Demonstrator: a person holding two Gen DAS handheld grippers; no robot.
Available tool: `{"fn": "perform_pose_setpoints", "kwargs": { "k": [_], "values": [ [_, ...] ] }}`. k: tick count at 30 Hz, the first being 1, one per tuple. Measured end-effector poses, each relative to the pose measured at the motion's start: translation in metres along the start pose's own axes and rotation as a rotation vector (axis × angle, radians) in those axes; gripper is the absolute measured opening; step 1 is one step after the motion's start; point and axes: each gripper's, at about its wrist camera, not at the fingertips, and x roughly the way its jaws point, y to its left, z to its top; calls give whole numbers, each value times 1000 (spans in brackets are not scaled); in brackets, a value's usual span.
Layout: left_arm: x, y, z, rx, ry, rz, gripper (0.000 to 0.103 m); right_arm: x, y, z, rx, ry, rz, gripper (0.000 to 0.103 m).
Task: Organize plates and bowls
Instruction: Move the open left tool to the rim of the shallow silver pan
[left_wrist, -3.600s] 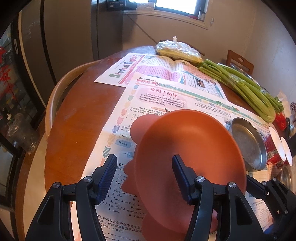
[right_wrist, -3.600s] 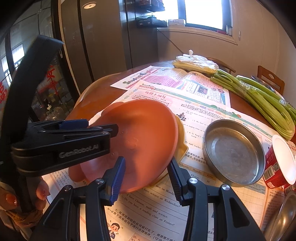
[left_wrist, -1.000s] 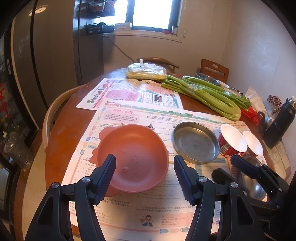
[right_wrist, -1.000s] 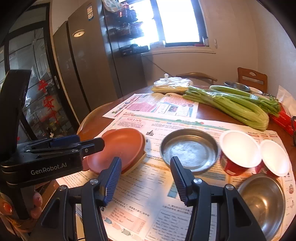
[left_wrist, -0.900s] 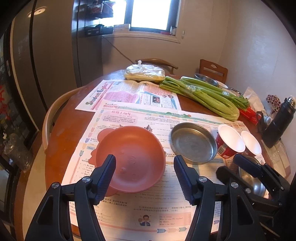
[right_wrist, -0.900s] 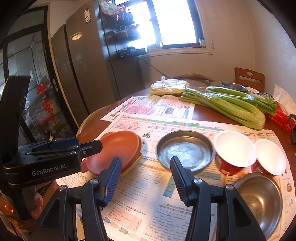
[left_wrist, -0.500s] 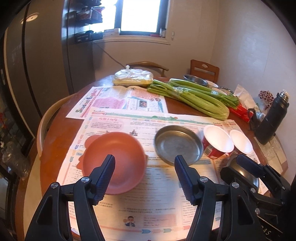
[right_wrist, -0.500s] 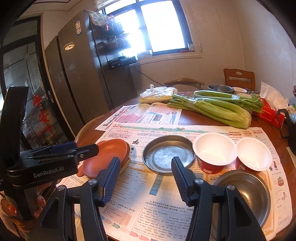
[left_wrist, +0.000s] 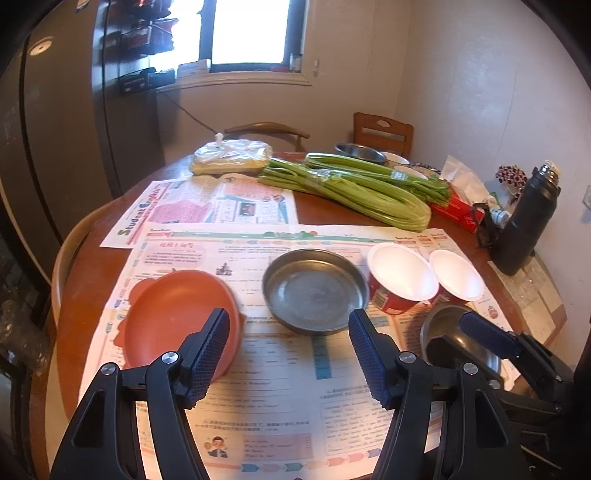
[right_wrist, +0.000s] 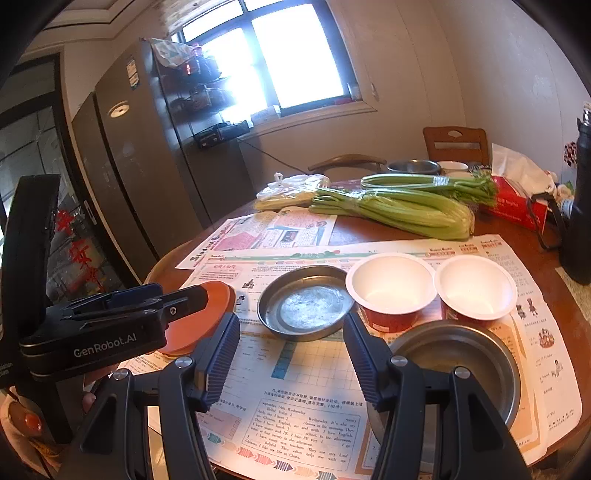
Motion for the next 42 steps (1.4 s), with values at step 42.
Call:
{"fn": "perform_pose_setpoints", "kwargs": {
  "k": [42],
  "values": [
    [90,19,48,25,113,-21,69,79,-11,-5,99,152,-55,59]
  ]
}}
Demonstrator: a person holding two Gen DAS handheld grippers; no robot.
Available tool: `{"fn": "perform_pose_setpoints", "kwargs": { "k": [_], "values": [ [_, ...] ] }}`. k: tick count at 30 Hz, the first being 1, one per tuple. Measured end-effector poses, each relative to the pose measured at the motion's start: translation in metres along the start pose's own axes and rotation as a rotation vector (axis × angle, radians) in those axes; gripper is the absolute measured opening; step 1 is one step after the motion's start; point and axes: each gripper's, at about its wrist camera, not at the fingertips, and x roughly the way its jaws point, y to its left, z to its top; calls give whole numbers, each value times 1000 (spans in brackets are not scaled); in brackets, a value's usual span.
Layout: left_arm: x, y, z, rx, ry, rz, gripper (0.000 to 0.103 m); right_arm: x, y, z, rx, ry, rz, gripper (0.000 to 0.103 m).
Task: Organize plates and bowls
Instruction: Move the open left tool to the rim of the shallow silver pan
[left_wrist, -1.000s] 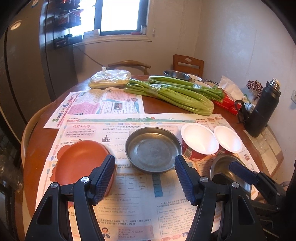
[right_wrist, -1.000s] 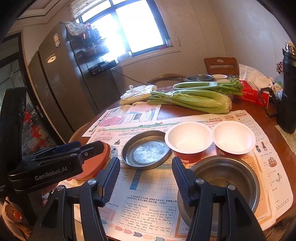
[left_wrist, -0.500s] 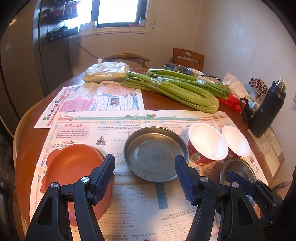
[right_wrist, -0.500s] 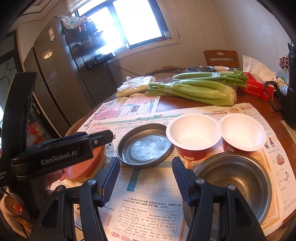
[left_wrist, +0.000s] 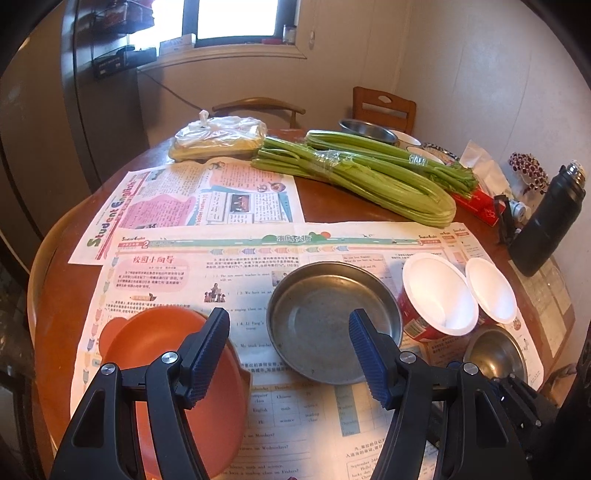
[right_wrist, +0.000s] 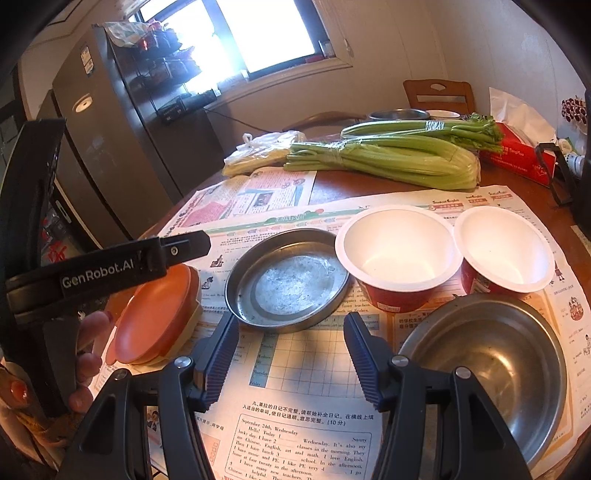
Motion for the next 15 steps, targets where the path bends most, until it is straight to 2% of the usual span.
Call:
{"fn": "perform_pose_setpoints", "kwargs": {
  "k": [13,15],
  "values": [
    [28,6,18,-18,82,-15,69,21,-9,12,46,74,0,59],
    [30,7,20,-14,94,-18,69,23,-14,15,64,81,-21,59]
  ]
}}
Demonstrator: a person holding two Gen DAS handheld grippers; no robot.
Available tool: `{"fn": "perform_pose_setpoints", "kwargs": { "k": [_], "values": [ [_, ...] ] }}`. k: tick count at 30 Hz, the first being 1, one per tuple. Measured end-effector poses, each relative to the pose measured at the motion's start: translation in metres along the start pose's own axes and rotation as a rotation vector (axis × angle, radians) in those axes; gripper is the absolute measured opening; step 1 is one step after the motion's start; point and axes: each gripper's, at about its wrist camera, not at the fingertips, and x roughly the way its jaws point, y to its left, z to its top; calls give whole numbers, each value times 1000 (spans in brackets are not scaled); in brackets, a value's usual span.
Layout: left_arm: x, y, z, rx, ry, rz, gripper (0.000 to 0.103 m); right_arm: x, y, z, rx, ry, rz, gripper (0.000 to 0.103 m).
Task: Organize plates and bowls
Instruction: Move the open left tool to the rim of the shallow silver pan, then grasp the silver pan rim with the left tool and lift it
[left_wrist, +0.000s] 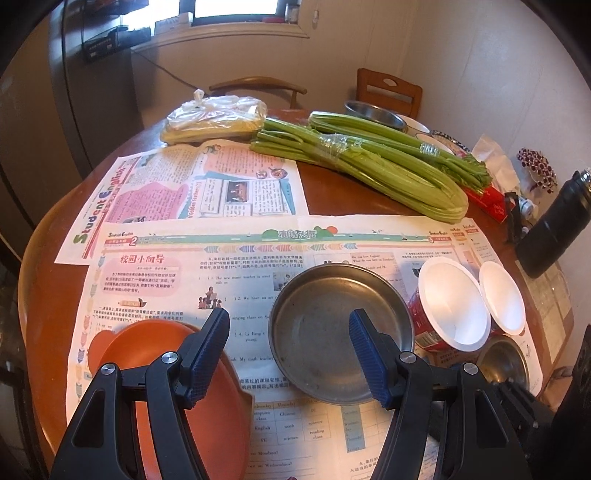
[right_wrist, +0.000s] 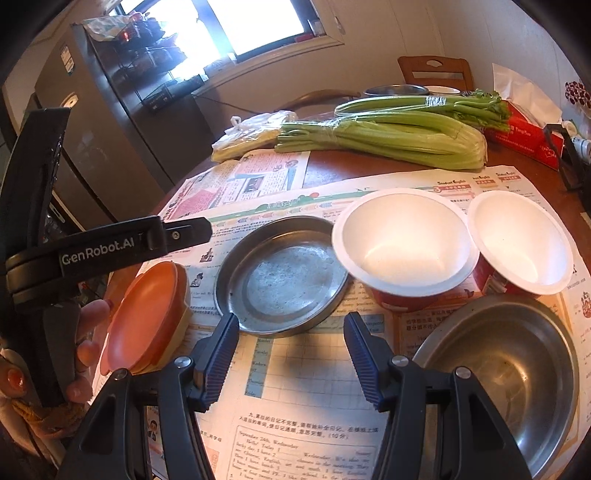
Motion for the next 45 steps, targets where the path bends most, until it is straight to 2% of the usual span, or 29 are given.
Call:
{"fn": "perform_pose_setpoints", "kwargs": {
  "k": [5,15,20,27,34,41,45],
  "values": [
    [14,3,3,3,35,8,69,9,-10,7,62,37,-1,59],
    [55,10,4,-17,119,11,69,31,-7,20,53,92,-26,59],
    [63,10,5,-20,124,-7,69,47,-3,20,45,120,-59,59],
    [72,7,12,0,114,31,69,58,4,29,15,121,-81,59],
    [86,2,15,23,141,39,69,75,3,32,4,172,-101,59],
    [96,3,13,-2,183,28,69,82,3,33,-9,176,-94,60],
    [99,1,11,-9,203,-17,67,84,7,32,-44,159,-86,60]
  ]
}}
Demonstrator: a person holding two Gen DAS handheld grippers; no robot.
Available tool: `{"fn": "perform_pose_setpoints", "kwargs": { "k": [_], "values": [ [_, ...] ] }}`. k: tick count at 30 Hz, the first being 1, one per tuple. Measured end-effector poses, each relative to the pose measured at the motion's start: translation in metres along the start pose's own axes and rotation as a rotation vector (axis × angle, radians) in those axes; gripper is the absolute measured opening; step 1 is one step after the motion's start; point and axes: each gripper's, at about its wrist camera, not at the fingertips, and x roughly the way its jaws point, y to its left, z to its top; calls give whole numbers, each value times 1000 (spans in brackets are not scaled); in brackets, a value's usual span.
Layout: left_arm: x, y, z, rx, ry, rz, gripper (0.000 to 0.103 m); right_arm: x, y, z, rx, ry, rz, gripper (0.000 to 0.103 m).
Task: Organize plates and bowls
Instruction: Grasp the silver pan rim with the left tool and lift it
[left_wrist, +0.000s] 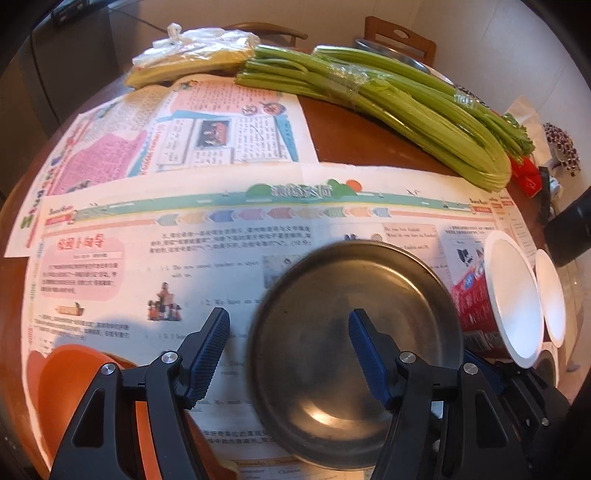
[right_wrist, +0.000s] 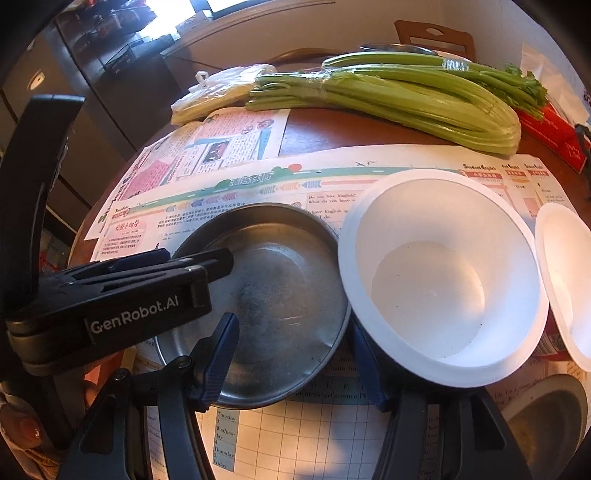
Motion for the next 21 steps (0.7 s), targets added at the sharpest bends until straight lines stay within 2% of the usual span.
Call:
{"fn": "perform_pose_setpoints", "kwargs": {
  "k": [6,13,21],
  "values": [
    [-1,0,-3,6,-4,5,60,2,8,-3,-53,-19,-2,60],
    [-5,1,-6,1,5,-3,59,0,8,-4,-54,-15,-1,60],
    [-20,-3,-18,6,-25,6,60,-7,10,-13,-57,-4,21,60]
  ]
}}
